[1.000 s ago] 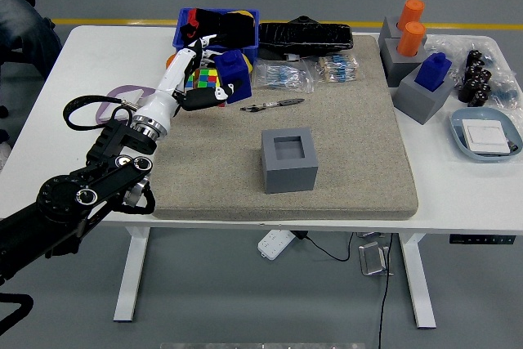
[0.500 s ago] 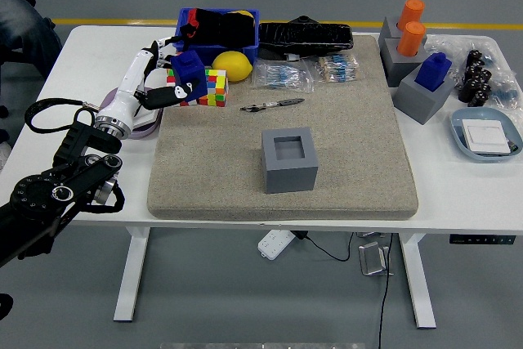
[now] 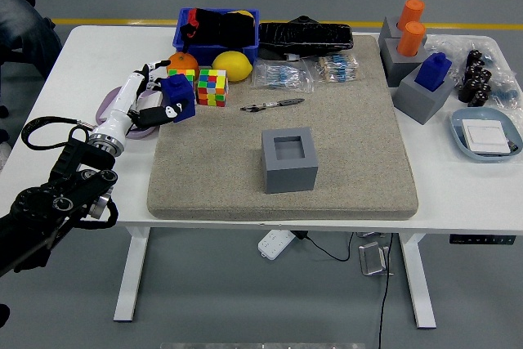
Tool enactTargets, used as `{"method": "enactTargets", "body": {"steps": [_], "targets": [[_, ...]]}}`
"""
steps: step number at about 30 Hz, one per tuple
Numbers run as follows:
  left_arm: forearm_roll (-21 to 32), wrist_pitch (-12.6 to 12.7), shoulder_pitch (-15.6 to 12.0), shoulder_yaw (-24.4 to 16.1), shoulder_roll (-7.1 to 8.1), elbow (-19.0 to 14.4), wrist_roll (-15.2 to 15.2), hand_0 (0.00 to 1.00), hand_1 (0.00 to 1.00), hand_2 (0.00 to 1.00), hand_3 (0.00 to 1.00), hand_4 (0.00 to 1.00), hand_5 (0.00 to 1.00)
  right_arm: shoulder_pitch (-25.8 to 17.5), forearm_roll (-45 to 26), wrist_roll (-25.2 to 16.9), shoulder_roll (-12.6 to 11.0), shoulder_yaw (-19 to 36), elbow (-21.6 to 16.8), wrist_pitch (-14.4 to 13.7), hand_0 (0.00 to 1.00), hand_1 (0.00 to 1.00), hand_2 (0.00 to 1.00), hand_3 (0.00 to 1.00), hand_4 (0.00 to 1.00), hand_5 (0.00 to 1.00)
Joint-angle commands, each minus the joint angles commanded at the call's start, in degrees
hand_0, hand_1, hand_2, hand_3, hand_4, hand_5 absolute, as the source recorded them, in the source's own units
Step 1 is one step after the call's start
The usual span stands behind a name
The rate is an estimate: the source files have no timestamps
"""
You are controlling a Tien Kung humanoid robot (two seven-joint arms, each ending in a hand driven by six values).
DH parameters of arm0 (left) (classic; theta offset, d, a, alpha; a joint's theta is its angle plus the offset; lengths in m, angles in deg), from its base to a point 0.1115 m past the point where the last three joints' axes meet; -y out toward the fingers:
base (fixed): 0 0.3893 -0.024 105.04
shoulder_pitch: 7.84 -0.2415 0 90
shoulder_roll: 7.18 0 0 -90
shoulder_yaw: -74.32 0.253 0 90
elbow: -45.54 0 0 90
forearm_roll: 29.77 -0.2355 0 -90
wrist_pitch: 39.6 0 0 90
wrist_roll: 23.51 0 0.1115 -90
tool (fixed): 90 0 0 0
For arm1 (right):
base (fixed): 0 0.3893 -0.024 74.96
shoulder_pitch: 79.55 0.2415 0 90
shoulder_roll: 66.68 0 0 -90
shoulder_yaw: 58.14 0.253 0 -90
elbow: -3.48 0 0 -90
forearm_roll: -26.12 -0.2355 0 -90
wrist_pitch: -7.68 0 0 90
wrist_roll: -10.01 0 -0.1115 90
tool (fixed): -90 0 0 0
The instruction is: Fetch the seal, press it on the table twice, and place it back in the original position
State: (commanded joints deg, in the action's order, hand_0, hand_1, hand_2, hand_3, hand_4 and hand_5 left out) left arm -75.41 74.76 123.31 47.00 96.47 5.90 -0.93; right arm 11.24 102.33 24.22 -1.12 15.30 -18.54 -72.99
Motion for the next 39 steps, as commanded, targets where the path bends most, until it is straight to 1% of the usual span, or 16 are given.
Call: {"method": "enactTargets", "body": {"steps": [8, 17, 30, 39], "targets": [[0.6, 0.1, 0.2, 1.7, -0.58, 0.7, 0.0, 0.801, 0.516, 0.429, 0.836, 0.658, 0.002, -0.1, 0.1, 0.0, 0.0, 0.1, 0.2, 0.0, 0.906, 0.763, 0.765, 0.770, 0.870, 0.561], [1.8, -0.1, -0.5, 4.1, -0.95, 2.1, 0.1, 0.801, 0.515, 0.427, 0.836, 0.656, 0.002, -0.1, 0.1, 0.0, 0.0, 0.1, 0.0, 0.0, 0.906, 0.763, 0.765, 0.770, 0.871, 0.560], [4.8, -0.2, -1.7, 5.1, -1.89, 3.2, 0.9, 0.801, 0.513, 0.425, 0.835, 0.654, 0.002, -0.1, 0.0, 0.0, 0.1, 0.0, -0.1, 0.0, 0.906, 0.763, 0.765, 0.770, 0.874, 0.562], [6.0, -0.3, -2.3, 5.6, -2.02, 4.1, 1.2, 0.801, 0.512, 0.422, 0.835, 0.652, 0.002, -0.2, 0.0, 0.1, 0.1, 0.0, 0.0, 0.0, 0.906, 0.763, 0.765, 0.770, 0.875, 0.562]]}}
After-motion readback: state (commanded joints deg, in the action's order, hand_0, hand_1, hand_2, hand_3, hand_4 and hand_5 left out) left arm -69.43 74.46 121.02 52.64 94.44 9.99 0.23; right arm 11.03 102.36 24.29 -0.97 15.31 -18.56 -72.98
